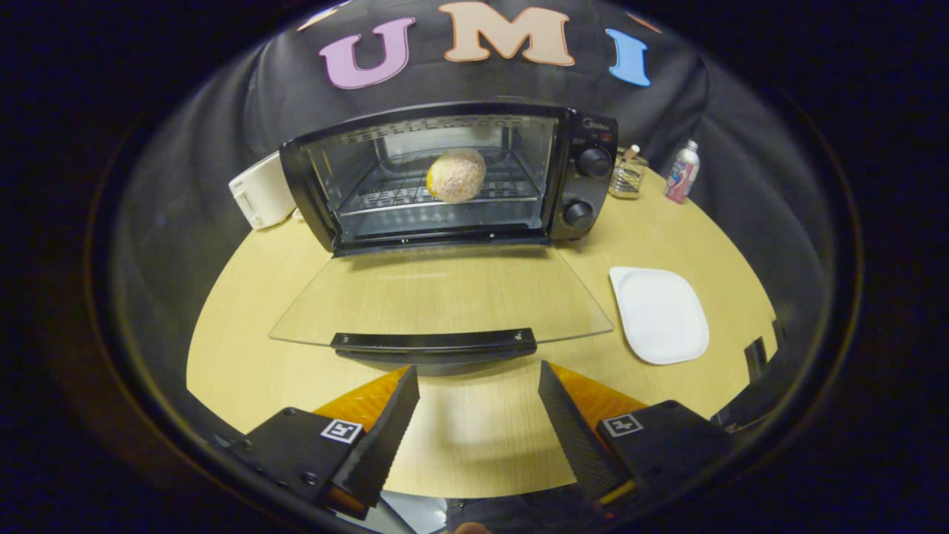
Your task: Open the toaster oven, put the food inside, and close the toaster oven door.
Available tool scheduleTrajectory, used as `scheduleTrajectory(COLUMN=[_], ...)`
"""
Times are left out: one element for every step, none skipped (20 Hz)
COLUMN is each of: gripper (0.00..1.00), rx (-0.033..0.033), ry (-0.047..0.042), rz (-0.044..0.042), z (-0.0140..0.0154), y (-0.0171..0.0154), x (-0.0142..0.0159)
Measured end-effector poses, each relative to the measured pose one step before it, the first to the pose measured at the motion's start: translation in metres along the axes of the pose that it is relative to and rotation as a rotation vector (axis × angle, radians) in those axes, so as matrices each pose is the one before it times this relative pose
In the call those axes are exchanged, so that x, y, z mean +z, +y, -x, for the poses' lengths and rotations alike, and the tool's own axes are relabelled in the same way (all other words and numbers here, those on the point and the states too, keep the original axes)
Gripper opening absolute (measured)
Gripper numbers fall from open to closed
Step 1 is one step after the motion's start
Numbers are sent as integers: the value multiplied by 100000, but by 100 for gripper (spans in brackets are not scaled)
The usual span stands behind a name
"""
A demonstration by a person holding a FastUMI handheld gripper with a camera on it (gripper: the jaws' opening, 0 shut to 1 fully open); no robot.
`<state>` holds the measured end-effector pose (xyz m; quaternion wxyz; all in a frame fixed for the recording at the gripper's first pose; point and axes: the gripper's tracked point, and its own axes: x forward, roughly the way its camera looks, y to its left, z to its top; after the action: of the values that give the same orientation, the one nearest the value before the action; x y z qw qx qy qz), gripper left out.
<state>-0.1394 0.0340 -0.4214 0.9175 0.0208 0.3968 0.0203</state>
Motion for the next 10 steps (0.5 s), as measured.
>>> scheduleTrajectory(gripper=[100,100,100,100,100,100,100,100,100,100], rx=[188,374,286,236,219,264,525,1379,1412,571], ry=[-1576,-1219,-1613,-2120,-2072,-1884,-2217,-2350,-1521,-1907], rz=[-86,-329,-200,-171,-193,-587,-938,-1432,-995,-159], z=[271,298,277,265,157,143,113,1,-120,-29], y=[-21,33,76,28,11,83,91,370,417,150], x=[490,594,607,777,870,850,1011,1099,881,824])
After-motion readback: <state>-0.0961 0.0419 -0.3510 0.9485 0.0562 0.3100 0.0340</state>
